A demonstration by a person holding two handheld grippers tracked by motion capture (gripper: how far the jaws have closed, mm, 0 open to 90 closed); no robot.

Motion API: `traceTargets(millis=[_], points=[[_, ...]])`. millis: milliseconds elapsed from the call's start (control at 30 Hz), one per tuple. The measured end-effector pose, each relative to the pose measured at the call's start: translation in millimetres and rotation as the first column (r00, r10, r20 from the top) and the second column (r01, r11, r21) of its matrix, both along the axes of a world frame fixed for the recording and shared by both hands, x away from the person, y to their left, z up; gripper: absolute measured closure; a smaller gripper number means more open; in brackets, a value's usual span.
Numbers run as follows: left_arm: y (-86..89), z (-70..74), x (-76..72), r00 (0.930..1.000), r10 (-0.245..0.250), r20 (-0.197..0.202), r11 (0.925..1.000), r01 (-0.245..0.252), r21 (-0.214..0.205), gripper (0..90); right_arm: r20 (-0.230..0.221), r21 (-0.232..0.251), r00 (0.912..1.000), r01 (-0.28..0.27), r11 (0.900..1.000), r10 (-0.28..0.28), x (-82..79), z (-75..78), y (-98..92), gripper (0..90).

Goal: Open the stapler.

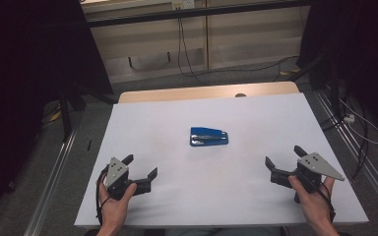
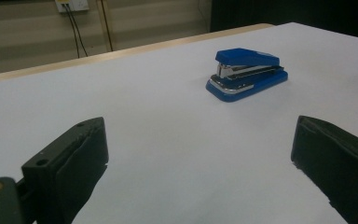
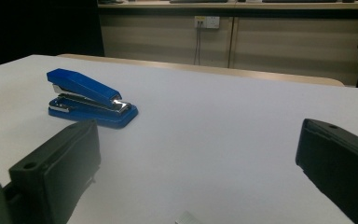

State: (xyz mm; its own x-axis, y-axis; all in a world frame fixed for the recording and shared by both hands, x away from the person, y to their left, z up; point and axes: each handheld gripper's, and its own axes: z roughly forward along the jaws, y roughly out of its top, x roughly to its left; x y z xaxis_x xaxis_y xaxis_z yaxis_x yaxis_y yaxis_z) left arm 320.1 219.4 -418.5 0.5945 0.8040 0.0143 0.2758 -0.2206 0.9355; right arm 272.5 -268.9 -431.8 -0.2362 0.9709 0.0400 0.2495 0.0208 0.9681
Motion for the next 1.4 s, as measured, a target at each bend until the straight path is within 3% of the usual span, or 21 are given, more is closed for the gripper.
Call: traceTargets(millis=[233,567,933,1100,1200,1400], points=[[0.7,-0.3,2.1,0.9998,-0.003,-0.018,1.0,0.003,-0.002,4.0,-0.01,0.005,0.9999,-0.009,0.9999,0.009,1.3,-1.2,-0.2,0.0],[-1.0,-1.7,4.0,0.9998,0.009,-0.02,0.9999,-0.008,0.007,4.0,-0.029,0.016,0.9976,-0.062,0.998,0.062,3.7,-2.4,0.7,2.2],[-1.1,-1.8,6.9,0.9995,0.015,-0.026,0.9998,-0.015,0.013,4.0,-0.034,0.005,0.9941,-0.102,0.9947,0.103,7.5,-2.5,12.6,2.1],[-4.2,-1.1,9.0,0.9998,-0.001,-0.02,0.9999,0.001,0.015,4.1,-0.046,0.004,0.9916,-0.121,0.9926,0.121,12.9,-3.6,17.7,1.9],[-9.4,-1.6,9.0,0.9998,-0.008,-0.019,0.999,0.009,0.044,4.5,-0.064,0.018,0.9888,-0.134,0.9908,0.135,17.5,-3.8,20.1,2.1],[-14.5,-1.4,8.6,0.9994,-0.03,-0.017,0.9986,0.03,0.043,4.9,-0.082,0.034,0.9844,-0.153,0.9876,0.156,26.2,-3.9,27.0,2.1]])
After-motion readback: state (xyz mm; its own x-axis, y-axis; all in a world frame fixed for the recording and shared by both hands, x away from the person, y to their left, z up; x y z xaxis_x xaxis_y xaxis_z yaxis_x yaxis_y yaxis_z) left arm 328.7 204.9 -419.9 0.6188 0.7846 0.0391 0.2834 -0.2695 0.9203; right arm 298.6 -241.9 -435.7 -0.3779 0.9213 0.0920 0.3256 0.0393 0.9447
